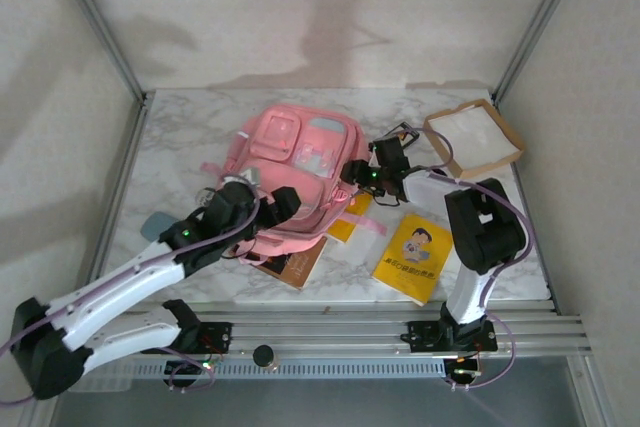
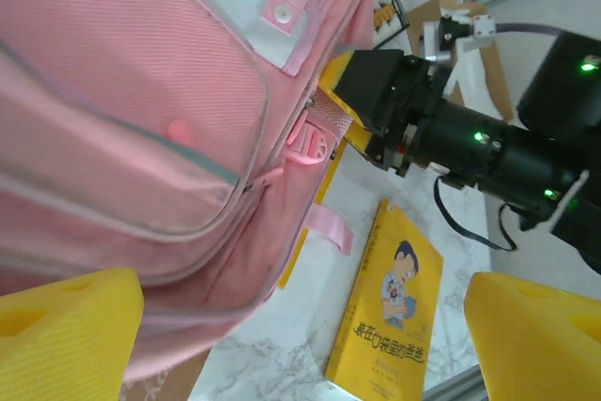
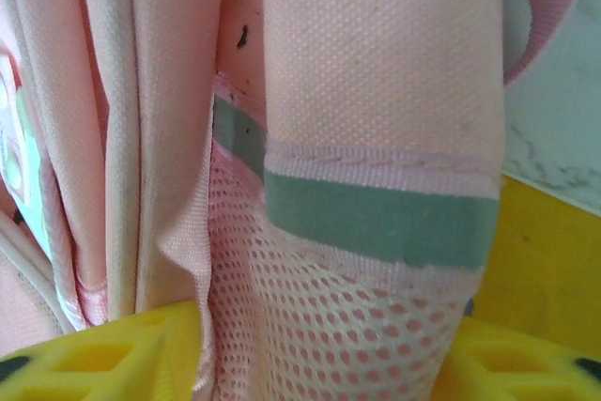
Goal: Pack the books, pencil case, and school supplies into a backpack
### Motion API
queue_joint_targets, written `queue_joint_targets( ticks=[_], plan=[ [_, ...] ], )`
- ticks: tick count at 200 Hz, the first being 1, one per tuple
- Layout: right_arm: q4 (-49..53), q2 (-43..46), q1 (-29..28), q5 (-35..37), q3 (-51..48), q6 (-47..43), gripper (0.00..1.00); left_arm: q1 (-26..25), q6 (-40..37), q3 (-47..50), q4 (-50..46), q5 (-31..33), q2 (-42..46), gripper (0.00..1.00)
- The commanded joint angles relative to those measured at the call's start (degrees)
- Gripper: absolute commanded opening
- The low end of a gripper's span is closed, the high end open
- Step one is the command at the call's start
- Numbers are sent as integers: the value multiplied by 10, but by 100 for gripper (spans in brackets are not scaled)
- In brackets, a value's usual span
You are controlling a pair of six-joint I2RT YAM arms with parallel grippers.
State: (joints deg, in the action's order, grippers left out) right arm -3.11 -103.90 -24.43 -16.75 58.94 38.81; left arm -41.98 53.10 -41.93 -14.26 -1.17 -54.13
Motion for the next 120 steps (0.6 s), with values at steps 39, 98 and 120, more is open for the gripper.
queue_joint_targets(
  ticks=[39, 98, 120],
  plan=[
    [-55, 17, 5, -5, 3, -10, 21, -17, 82, 85, -109, 74, 74, 88],
    [-85, 110, 6, 14, -31, 11, 1, 14, 25, 111, 8, 72, -46, 87],
    [-79, 151, 5, 27, -52, 35, 0, 49, -21, 105, 75, 74, -84, 86]
  ],
)
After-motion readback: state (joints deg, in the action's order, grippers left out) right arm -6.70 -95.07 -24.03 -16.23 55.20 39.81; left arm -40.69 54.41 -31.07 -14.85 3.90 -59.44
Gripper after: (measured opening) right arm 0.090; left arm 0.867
